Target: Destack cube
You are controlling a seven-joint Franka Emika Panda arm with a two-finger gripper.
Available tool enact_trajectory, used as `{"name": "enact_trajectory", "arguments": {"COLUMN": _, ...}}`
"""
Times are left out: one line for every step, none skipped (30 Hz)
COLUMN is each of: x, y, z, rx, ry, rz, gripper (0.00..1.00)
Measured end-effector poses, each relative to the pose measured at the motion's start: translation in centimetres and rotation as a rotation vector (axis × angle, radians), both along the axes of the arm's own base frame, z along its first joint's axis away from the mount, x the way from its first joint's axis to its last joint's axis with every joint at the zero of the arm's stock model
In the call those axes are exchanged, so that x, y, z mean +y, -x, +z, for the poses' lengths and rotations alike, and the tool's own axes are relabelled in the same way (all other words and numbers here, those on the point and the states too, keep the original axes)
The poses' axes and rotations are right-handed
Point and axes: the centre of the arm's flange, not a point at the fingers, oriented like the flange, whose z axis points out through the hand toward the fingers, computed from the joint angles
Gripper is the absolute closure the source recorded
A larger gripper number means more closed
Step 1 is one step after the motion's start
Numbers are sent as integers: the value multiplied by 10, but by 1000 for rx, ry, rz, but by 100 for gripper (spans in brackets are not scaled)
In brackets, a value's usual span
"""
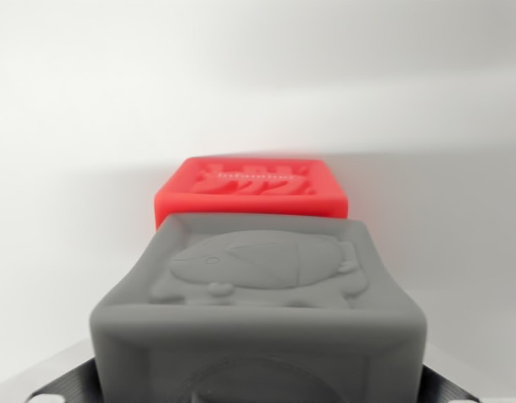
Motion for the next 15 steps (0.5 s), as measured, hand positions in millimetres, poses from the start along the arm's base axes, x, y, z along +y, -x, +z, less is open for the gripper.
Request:
{"name": "enact_trajectory", "arguments": {"x": 0, "y": 0, "z": 0, "rx": 0, "ry": 0, "rz": 0, "gripper": 100}}
{"name": "enact_trajectory", "arguments": {"x": 0, "y": 0, "z": 0, "rx": 0, "ry": 0, "rz": 0, "gripper": 100}}
{"name": "enact_trajectory", "arguments": {"x": 0, "y": 0, "z": 0, "rx": 0, "ry": 0, "rz": 0, "gripper": 100}}
{"name": "enact_trajectory", "arguments": {"x": 0, "y": 0, "z": 0, "rx": 0, "ry": 0, "rz": 0, "gripper": 100}}
{"name": "enact_trajectory", "arguments": {"x": 0, "y": 0, "z": 0, "rx": 0, "ry": 0, "rz": 0, "gripper": 100}}
{"name": "enact_trajectory", "arguments": {"x": 0, "y": 0, "z": 0, "rx": 0, "ry": 0, "rz": 0, "gripper": 100}}
{"name": "enact_trajectory", "arguments": {"x": 0, "y": 0, "z": 0, "rx": 0, "ry": 0, "rz": 0, "gripper": 100}}
{"name": "enact_trajectory", "arguments": {"x": 0, "y": 0, "z": 0, "rx": 0, "ry": 0, "rz": -1, "gripper": 100}}
{"name": "enact_trajectory", "arguments": {"x": 0, "y": 0, "z": 0, "rx": 0, "ry": 0, "rz": -1, "gripper": 100}}
{"name": "enact_trajectory", "arguments": {"x": 0, "y": 0, "z": 1, "rx": 0, "ry": 0, "rz": -1, "gripper": 100}}
{"name": "enact_trajectory", "arguments": {"x": 0, "y": 0, "z": 2, "rx": 0, "ry": 0, "rz": -1, "gripper": 100}}
{"name": "enact_trajectory", "arguments": {"x": 0, "y": 0, "z": 2, "rx": -1, "ry": 0, "rz": -1, "gripper": 100}}
{"name": "enact_trajectory", "arguments": {"x": 0, "y": 0, "z": 3, "rx": -1, "ry": 0, "rz": -1, "gripper": 100}}
{"name": "enact_trajectory", "arguments": {"x": 0, "y": 0, "z": 5, "rx": -2, "ry": 0, "rz": 0, "gripper": 100}}
{"name": "enact_trajectory", "arguments": {"x": 0, "y": -1, "z": 6, "rx": -2, "ry": 0, "rz": 0, "gripper": 100}}
